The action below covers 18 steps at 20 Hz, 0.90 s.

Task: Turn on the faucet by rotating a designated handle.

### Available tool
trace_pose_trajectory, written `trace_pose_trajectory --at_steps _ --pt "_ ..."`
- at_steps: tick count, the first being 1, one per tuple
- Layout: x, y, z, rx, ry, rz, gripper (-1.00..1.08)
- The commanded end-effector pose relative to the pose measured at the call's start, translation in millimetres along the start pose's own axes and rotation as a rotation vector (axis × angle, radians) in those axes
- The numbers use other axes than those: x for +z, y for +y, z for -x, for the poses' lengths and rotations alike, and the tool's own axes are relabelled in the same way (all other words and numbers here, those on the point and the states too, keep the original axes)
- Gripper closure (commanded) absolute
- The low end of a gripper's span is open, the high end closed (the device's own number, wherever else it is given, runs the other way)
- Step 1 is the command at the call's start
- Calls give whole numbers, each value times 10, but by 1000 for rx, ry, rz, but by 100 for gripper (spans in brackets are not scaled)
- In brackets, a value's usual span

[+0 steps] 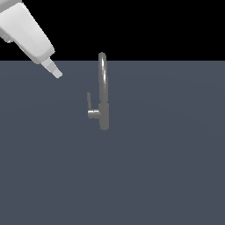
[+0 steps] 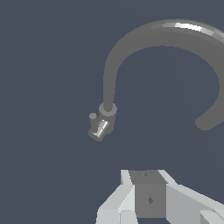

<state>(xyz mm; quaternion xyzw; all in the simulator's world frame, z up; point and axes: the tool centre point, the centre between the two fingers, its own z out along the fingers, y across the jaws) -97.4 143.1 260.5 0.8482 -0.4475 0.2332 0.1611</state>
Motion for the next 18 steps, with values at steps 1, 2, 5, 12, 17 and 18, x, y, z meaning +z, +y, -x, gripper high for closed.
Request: trace_pose_trajectory --at_steps 1,2,5,12,17,18 --pt "47 -46 -3 19 7 7 108" --pt "64 -62 -4 26 10 9 108" --pt "113 -103 -9 44 17 17 108" --pt "216 -181 -18 78 31 33 108" --pt "311 -242 -24 106 42 49 108" --pt "335 -257 -26 112 45 53 108"
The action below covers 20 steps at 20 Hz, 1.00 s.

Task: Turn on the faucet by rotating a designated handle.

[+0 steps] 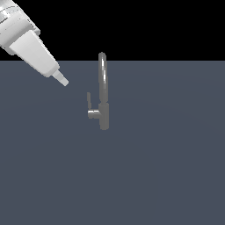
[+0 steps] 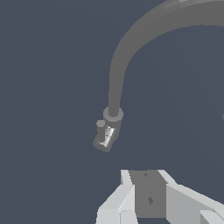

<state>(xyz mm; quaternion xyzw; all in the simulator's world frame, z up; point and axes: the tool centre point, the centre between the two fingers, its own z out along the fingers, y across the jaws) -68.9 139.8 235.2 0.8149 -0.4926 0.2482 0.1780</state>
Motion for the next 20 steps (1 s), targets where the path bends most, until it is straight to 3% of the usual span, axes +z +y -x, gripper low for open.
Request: trace_pose_trajectory --at_steps 1,20 --pt "60 -40 4 17 7 10 108" --pt "854 -566 -143 270 118 135 108"
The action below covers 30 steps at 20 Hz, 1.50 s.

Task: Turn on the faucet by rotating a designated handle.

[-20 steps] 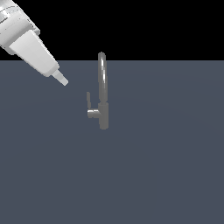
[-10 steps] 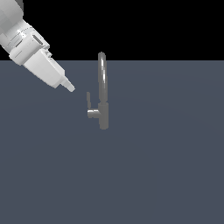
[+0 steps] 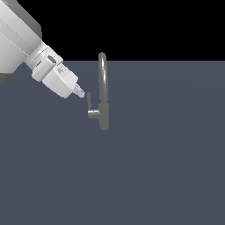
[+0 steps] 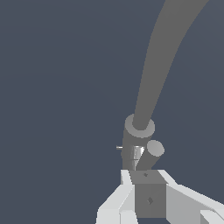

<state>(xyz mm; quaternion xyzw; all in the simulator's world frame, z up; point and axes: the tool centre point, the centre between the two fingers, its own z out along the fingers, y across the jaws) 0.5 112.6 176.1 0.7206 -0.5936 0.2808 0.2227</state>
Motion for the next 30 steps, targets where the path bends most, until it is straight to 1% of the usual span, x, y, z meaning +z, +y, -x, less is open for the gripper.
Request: trace_pose_trajectory --at_steps 1,9,19,30 --pt "98 -85 -6 36 15 16 108" --pt "290 -262 -64 115 51 49 108" --pt "320 -300 -88 132 59 55 108" --pt "255 -46 -111 132 59 55 108"
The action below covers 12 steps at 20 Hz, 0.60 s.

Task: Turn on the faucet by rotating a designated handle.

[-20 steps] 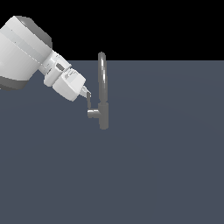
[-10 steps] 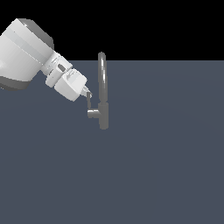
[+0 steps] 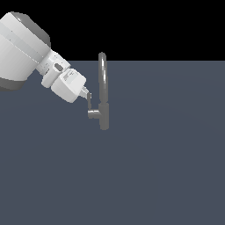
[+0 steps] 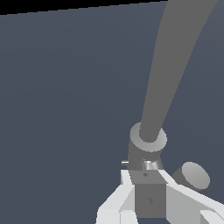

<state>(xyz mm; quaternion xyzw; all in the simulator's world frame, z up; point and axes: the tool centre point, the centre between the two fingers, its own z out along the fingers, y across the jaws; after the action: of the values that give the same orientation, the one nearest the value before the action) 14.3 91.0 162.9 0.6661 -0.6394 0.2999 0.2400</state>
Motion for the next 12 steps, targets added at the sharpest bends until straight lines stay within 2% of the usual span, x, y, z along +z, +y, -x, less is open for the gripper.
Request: trace_pose_trajectory --at_steps 1,8,10,12 --pt "-5 67 -34 2 1 3 108" --pt "-39 240 -73 2 1 3 108" --pt "-58 190 -46 1 -1 -7 108" --pt "-39 253 -35 1 -1 -6 108"
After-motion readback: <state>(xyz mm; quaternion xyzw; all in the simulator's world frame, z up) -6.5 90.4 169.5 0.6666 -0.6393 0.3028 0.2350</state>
